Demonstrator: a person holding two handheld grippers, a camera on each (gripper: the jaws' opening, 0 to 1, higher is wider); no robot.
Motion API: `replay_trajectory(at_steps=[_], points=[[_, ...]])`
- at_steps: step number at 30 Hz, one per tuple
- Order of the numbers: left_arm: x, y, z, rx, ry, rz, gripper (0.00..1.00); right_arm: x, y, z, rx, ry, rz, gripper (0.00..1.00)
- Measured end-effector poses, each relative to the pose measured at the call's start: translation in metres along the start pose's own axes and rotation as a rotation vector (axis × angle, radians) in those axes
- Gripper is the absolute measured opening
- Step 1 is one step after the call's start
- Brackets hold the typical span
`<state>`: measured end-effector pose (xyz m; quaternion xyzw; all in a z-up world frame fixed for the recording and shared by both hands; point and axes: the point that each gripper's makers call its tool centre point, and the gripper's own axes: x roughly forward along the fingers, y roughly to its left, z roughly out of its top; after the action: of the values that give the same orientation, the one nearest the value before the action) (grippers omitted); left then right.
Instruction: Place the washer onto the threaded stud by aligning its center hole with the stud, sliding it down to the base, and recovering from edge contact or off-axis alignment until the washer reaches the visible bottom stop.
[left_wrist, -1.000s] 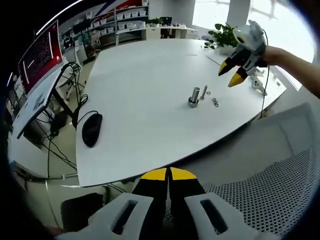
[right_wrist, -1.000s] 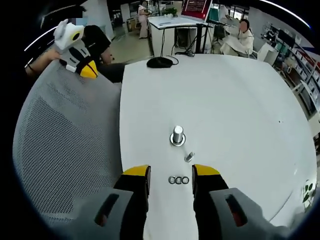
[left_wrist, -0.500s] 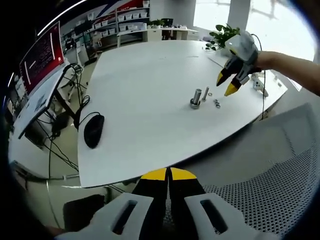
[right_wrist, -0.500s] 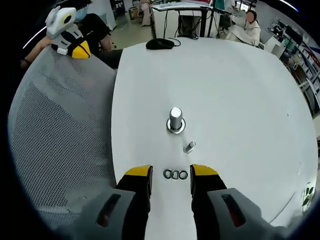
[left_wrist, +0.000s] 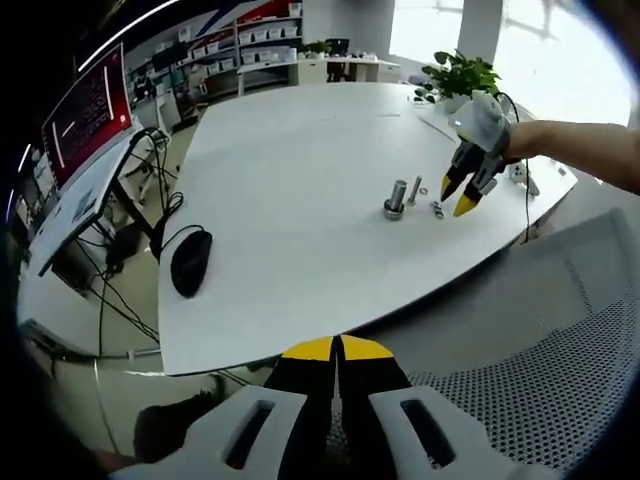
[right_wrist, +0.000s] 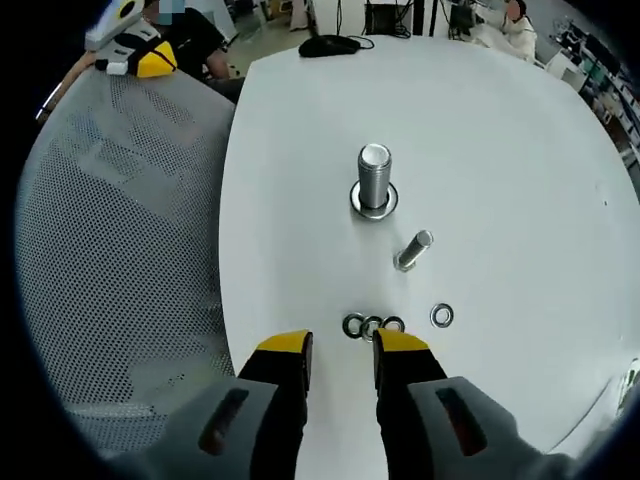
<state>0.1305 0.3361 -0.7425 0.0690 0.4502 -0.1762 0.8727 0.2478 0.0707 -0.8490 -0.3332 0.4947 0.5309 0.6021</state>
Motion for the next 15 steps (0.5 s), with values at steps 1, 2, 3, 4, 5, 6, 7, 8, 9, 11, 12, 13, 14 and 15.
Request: replay_trajectory(at_steps=[1,2,3,4,5,6,7,8,9,11,12,13,14,15], points=[[0.0,0.0,0.0,0.0,0.0,0.0,0.0,0.002,0.001,-0.001,-0.002,0.006,0.004,0.27],[0.0,0.0,0.0,0.0,0.001,0.0,0.0,0.003,0.002,-0.002,-0.009,0.012,0.007,0.27],[0.0,0.0,0.0,0.0,0.001,0.0,0.0,0.005,0.003,-0.002,-0.013,0.016,0.011,0.27],[0.0,0.0,0.0,0.0,0.001,0.0,0.0,0.006,0.005,-0.002,-0.017,0.018,0.016,0.26],[0.0,0.0,0.0,-0.001,0.0,0.001,0.0,0.007,0.005,-0.002,-0.018,0.017,0.019,0.26],[0.0,0.0,0.0,-0.002,0.0,0.001,0.0,0.008,0.006,-0.002,-0.017,0.018,0.025,0.26],[0.0,0.0,0.0,-0.002,0.0,0.002,0.0,0.009,0.007,-0.002,-0.018,0.019,0.028,0.26],[0.0,0.001,0.0,-0.003,0.0,0.002,0.0,0.01,0.007,-0.002,-0.019,0.021,0.033,0.26],[0.0,0.001,0.0,-0.004,0.0,0.003,0.0,0.011,0.007,-0.002,-0.02,0.022,0.035,0.26],[0.0,0.001,0.0,-0.004,-0.001,0.004,0.0,0.012,0.008,-0.002,-0.022,0.025,0.04,0.26],[0.0,0.001,0.0,-0.004,0.0,0.003,0.0,0.013,0.008,-0.002,-0.021,0.027,0.04,0.26],[0.0,0.001,0.0,-0.004,0.0,0.003,0.0,0.014,0.007,-0.003,-0.021,0.031,0.038,0.26],[0.0,0.001,0.0,-0.004,0.0,0.003,0.0,0.014,0.005,-0.004,-0.022,0.034,0.032,0.26],[0.0,0.001,0.0,-0.003,0.001,0.004,0.0,0.013,0.003,-0.004,-0.024,0.037,0.021,0.26]])
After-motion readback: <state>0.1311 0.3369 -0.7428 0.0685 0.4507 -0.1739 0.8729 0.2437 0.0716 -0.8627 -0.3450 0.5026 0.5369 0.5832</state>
